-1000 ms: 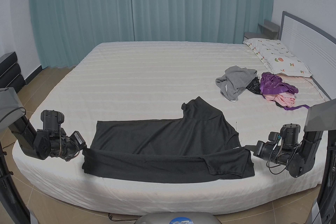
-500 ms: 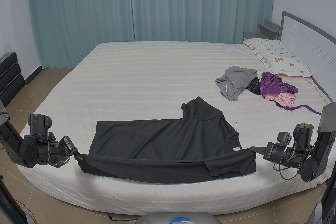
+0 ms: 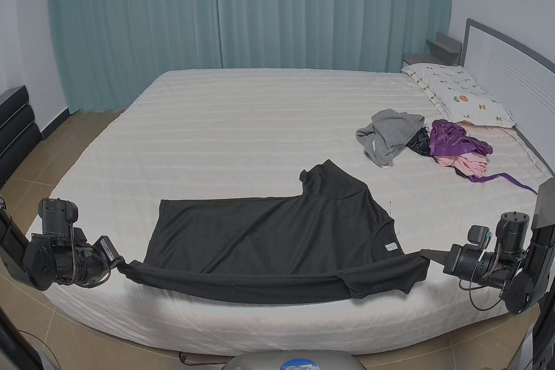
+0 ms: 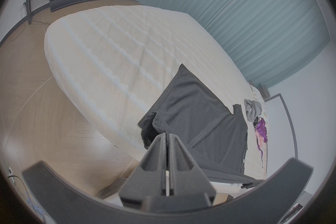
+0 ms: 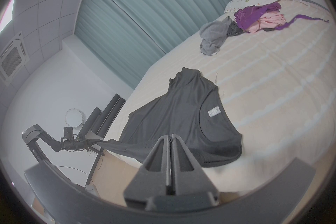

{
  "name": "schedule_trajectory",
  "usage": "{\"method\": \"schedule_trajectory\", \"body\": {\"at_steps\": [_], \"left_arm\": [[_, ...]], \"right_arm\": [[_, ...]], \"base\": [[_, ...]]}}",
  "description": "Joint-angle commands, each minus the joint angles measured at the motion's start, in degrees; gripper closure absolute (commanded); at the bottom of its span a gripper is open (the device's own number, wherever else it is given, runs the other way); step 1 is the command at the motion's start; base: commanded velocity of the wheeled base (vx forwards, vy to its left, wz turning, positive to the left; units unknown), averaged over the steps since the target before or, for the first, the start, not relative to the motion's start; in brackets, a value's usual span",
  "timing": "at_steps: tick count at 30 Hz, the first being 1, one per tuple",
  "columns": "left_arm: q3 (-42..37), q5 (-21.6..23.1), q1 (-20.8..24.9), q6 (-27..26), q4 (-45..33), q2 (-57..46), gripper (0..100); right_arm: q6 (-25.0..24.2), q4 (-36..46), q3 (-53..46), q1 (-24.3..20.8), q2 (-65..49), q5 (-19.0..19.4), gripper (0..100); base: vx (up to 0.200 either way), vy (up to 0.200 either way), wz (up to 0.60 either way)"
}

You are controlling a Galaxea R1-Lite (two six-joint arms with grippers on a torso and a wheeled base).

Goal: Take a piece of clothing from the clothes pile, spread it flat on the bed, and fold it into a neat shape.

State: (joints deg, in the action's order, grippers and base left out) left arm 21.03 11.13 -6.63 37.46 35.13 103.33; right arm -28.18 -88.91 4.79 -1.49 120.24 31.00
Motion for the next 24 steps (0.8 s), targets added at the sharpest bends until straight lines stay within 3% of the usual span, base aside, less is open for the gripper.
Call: {"method": "schedule_trajectory", "body": {"at_steps": [1,18,24], "left_arm": [[-0.7,0.0,-0.4,0.0,-0.1,-1.6,100],[-5.0,-0.3,-0.4,-3.6,-0.1,-3.2,100],[-0.2,-0.4,-0.4,-3.4,-0.7,-0.5,100]], "right_arm": [[0.1,-0.8,-2.2,0.6,-0.7,0.0,100],[0.3,-0.8,-4.8,0.6,-2.6,0.7,100],[0.2,-0.8,-2.4,0.3,-0.9,0.6,100]], "base": [[0.0,0.0,0.0],[0.0,0.0,0.0],[0.0,0.0,0.0]]}}
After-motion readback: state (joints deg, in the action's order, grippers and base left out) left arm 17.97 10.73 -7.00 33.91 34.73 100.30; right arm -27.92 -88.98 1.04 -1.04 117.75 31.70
